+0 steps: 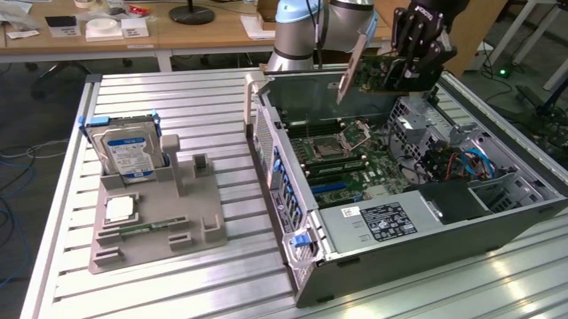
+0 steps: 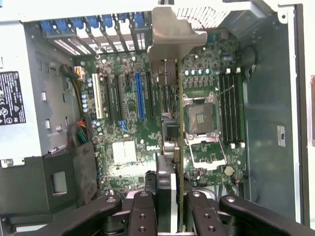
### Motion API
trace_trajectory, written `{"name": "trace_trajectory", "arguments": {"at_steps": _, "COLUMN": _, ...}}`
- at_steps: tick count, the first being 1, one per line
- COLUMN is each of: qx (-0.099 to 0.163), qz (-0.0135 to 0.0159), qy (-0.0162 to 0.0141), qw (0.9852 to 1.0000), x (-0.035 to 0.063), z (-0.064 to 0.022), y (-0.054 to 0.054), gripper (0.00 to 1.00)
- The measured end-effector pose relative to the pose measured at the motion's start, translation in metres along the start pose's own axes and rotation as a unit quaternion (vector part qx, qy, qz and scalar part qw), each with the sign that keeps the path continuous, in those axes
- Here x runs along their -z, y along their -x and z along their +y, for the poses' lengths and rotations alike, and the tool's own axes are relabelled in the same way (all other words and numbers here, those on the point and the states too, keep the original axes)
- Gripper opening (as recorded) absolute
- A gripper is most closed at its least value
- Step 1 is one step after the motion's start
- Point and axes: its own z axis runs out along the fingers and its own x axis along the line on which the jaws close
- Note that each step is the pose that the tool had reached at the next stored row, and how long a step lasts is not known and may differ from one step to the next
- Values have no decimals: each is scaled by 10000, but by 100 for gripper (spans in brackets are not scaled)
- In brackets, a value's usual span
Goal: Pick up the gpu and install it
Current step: 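Insert the gpu into the slot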
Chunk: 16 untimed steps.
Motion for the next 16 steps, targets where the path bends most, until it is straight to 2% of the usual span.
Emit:
{"name": "trace_trajectory", "arguments": {"at_steps": 1, "qx": 1, "qz": -3, "qy": -28, "qw": 10000, "x": -8, "z": 1, "y": 0, "gripper": 28}}
{"name": "trace_trajectory", "arguments": {"at_steps": 2, "qx": 1, "qz": -10, "qy": -40, "qw": 10000, "x": -19, "z": 2, "y": 0, "gripper": 28}}
{"name": "trace_trajectory", "arguments": {"at_steps": 3, "qx": 1, "qz": -28, "qy": -42, "qw": 10000, "x": -26, "z": 2, "y": -1, "gripper": 28}}
{"name": "trace_trajectory", "arguments": {"at_steps": 5, "qx": 0, "qz": -99, "qy": -39, "qw": 9999, "x": -42, "z": 3, "y": -2, "gripper": 28}}
{"name": "trace_trajectory", "arguments": {"at_steps": 6, "qx": -1, "qz": -121, "qy": -38, "qw": 9999, "x": -52, "z": 3, "y": -1, "gripper": 28}}
{"name": "trace_trajectory", "arguments": {"at_steps": 9, "qx": 20, "qz": -121, "qy": -42, "qw": 9999, "x": -83, "z": 3, "y": -3, "gripper": 28}}
{"name": "trace_trajectory", "arguments": {"at_steps": 14, "qx": 246, "qz": -127, "qy": -51, "qw": 9996, "x": -135, "z": 4, "y": -4, "gripper": 28}}
{"name": "trace_trajectory", "arguments": {"at_steps": 16, "qx": 268, "qz": -130, "qy": -72, "qw": 9995, "x": -160, "z": 6, "y": -5, "gripper": 28}}
